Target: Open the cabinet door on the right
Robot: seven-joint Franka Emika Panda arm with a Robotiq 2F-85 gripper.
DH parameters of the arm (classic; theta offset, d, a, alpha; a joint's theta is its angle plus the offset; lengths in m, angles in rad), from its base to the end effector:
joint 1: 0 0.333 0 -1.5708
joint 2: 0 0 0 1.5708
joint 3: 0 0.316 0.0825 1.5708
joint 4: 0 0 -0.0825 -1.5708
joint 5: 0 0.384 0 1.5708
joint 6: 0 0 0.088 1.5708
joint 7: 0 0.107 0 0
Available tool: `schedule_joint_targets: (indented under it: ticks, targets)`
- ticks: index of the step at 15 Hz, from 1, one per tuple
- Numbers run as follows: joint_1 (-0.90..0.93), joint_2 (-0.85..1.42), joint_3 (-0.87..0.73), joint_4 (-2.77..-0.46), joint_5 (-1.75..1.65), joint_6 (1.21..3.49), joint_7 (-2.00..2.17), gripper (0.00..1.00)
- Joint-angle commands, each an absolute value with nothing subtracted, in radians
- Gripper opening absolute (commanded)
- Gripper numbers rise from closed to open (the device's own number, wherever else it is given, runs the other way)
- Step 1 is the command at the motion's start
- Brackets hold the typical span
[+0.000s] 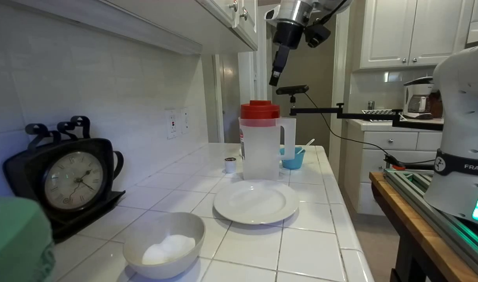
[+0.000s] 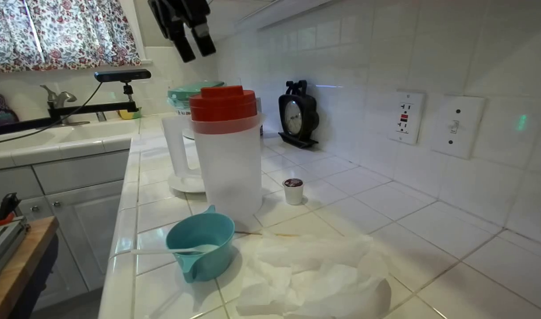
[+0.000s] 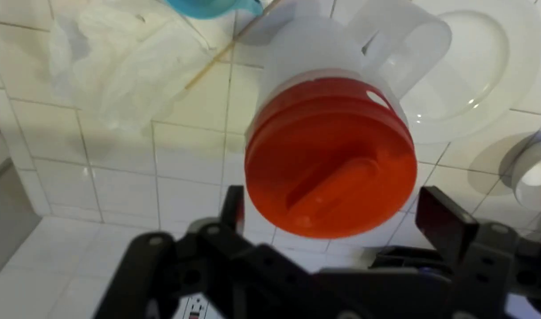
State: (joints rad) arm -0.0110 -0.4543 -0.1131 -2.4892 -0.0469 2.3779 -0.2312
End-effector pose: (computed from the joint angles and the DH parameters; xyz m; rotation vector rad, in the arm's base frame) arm 0.4314 -0.0568 0.4826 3.0431 0.2107 0.5204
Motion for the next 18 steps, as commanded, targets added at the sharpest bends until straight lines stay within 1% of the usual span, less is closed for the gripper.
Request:
schedule_joint_targets:
  ticks: [1,4,7,10,18]
  targets:
    - [-0.050,-0.550,-0.033,-2.481,-0.129,2.334,-0.130,1.00]
    - [-0.072,-0.633,0.027,-2.458,-0.180,2.266,-0.042,1.00]
    - [-0.077,-0.692,0.052,-2.428,-0.191,2.190,0.004,1.00]
    - [-0.081,-0.738,0.070,-2.404,-0.204,2.164,0.032,1.00]
    - [-0.097,-0.784,0.111,-2.363,-0.256,2.254,0.098,1.00]
